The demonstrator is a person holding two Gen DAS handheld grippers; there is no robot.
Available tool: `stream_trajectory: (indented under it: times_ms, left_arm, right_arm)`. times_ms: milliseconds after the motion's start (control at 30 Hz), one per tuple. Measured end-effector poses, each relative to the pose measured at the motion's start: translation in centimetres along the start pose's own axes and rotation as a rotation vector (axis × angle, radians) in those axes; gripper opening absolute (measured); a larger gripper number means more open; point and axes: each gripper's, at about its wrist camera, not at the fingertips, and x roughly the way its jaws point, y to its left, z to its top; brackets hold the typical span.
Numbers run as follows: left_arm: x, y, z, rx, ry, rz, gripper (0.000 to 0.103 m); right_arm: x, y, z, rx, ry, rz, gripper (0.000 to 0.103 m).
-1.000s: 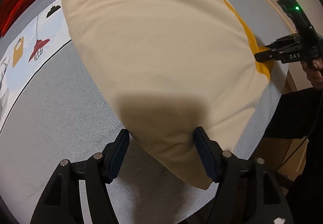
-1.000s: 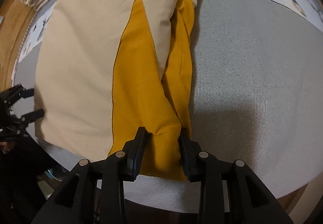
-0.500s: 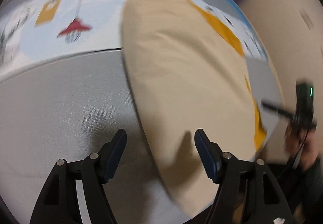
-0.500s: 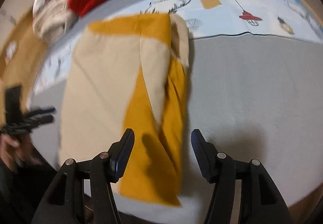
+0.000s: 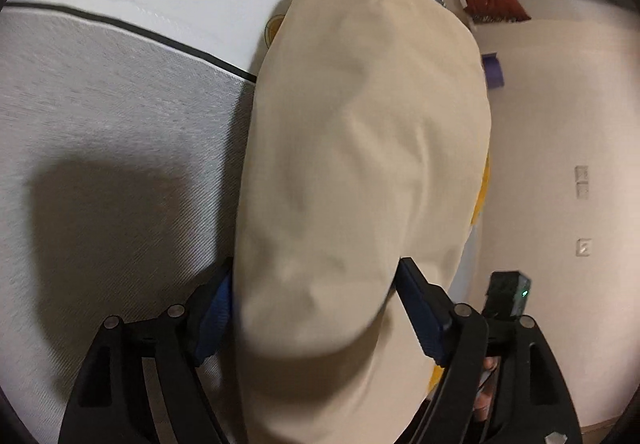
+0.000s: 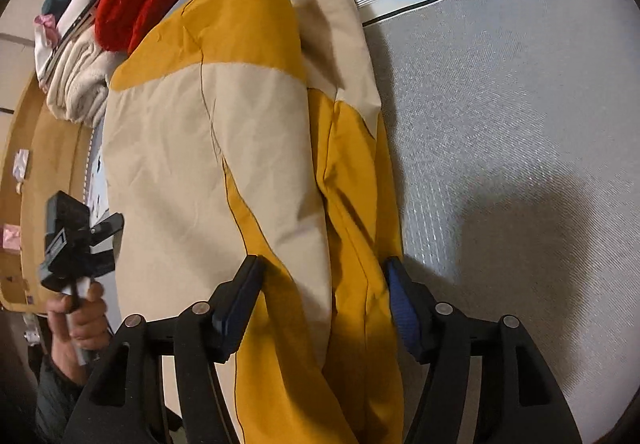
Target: Fold large clothes
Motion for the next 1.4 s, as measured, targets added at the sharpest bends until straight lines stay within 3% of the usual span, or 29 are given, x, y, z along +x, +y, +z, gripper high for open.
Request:
stream_trajectory:
  times_ms: [67,167,200,300,367,433,600,700,767,867,933,1033,1100,1167,1233,1300,1400]
  left_arm:
    - [0.0,-0.1,0.3,0.012,-0.028,-0.009,0.071]
    - [-0.1,-1.4,0.1,0.092,-0.069,0.036,0.055]
    - [-0.1,-2.0,0.1,0.11,-0.083,0.043,0.047]
    - [-1.0,-4.1,0.2,0.163,-0.136,0.052,0.031]
    - [-2.4,-5.6,0.6,0.224,-0.174,0.09,0.031]
    - [-4.0,-6.6,1.2,0.26,-0.208,0.118,0.03]
    - [-8.2,-4.7,4.0,0.255,-0.264,0.221,0.038]
    - [-9.6,-2.1,5.6,0.163,-0.299,0.313,0.046]
    - [-11.4,-0.3,5.0,0.141,-0.342,0.395,0.043]
    - [-13.8,-0.6,3.9,0.178,-0.386,0.406,0.044]
    - [-13.3,-2.7,3.4,0.267,-0.35,0.404,0.046]
    - [-10.5,-4.5,1.1,0.44,-0.215,0.452,0.046]
    - [-8.1,-4.8,-1.2,0.565,-0.123,0.527,0.046]
    - [-6.6,-5.0,-2.7,0.66,-0.096,0.629,0.049]
    - [-6.4,-4.5,-3.8,0.661,-0.093,0.69,0.05]
    - [-7.7,-5.0,-4.6,0.598,-0.107,0.647,0.048]
    - [-8.1,-5.8,-7.5,0.67,-0.103,0.628,0.051]
  right_arm:
    - [0.2,-0.3,0.2,0.017,-0.015,0.011,0.056]
    - [-0.2,-0.5,0.1,0.058,-0.048,0.048,0.023]
    - [-0.2,0.0,0.2,0.05,-0.059,0.052,0.018]
    - [-1.0,1.4,0.3,0.019,-0.11,0.057,0.012]
    - [-1.4,2.7,0.6,0.011,-0.155,0.076,0.01]
    - [-1.6,4.4,1.2,0.004,-0.199,0.101,0.009]
    - [-1.4,9.2,3.1,-0.065,-0.266,0.13,0.008]
    - [0.3,12.4,3.8,-0.117,-0.269,0.099,0.008]
    - [1.4,12.6,4.0,-0.117,-0.25,0.053,0.009]
    - [2.7,12.7,4.3,-0.102,-0.205,-0.004,0.013]
    - [2.6,13.0,4.2,-0.134,-0.204,-0.062,0.019]
    - [0.8,12.6,3.3,-0.142,-0.256,-0.122,0.024]
    - [-0.4,12.2,2.3,-0.179,-0.275,-0.137,0.025]
    - [-0.6,12.9,0.9,-0.255,-0.24,-0.135,0.026]
    - [-0.2,13.8,-0.8,-0.338,-0.184,-0.184,0.027]
    - [0.1,14.1,-2.1,-0.394,-0.152,-0.232,0.027]
    - [-0.4,14.3,-4.2,-0.47,-0.157,-0.264,0.027]
